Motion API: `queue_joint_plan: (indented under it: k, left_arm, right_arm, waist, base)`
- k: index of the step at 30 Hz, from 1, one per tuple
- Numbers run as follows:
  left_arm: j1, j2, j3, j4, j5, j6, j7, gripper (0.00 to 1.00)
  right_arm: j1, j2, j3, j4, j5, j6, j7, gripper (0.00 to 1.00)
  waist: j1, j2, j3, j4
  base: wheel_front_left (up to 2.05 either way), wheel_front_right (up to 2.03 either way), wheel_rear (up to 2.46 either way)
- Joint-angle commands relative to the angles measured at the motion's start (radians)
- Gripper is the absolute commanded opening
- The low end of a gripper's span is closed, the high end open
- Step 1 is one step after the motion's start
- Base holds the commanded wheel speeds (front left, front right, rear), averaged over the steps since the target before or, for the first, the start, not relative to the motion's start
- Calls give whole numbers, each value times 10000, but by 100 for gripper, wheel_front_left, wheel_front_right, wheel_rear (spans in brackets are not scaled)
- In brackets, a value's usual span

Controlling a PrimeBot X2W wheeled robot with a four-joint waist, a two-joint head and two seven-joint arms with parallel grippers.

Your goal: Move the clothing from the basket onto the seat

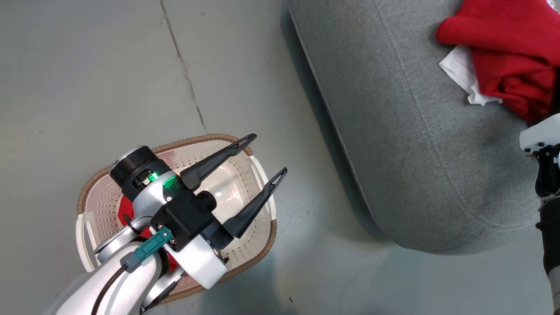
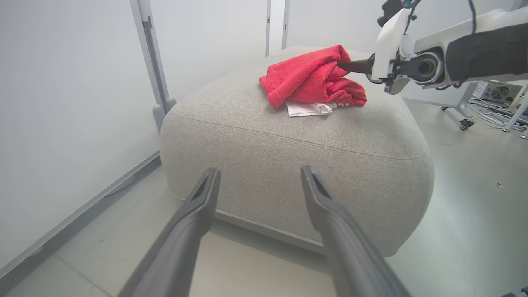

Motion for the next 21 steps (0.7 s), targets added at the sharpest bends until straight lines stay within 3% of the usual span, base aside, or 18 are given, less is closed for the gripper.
queue_joint_plan:
  k: [1, 2, 13, 21]
  left_arm:
    - [-92, 40, 15, 23, -34, 24, -37, 100]
    - [-57, 2, -11, 67, -45, 32, -63, 100]
    - [935, -778, -70, 958, -759, 586, -607, 100]
    - [1865, -1253, 264, 1473, -1397, 1302, -983, 100]
  right_arm:
    - [-99, -28, 15, -61, 68, 16, -110, 63]
    - [-60, -71, 62, -219, 126, 16, -99, 100]
    - [1881, -221, 246, -1666, 150, 12, -73, 100]
    - [3524, 365, 650, -3562, -228, 12, 163, 100]
  waist:
    - [0, 0, -100, -13]
    - [0, 0, -205, -9]
    - [0, 0, -2180, 396]
    - [0, 0, -3447, 1079]
  base:
    - [0, 0, 0]
    - [0, 0, 0]
    - [0, 0, 0]
    - [0, 0, 0]
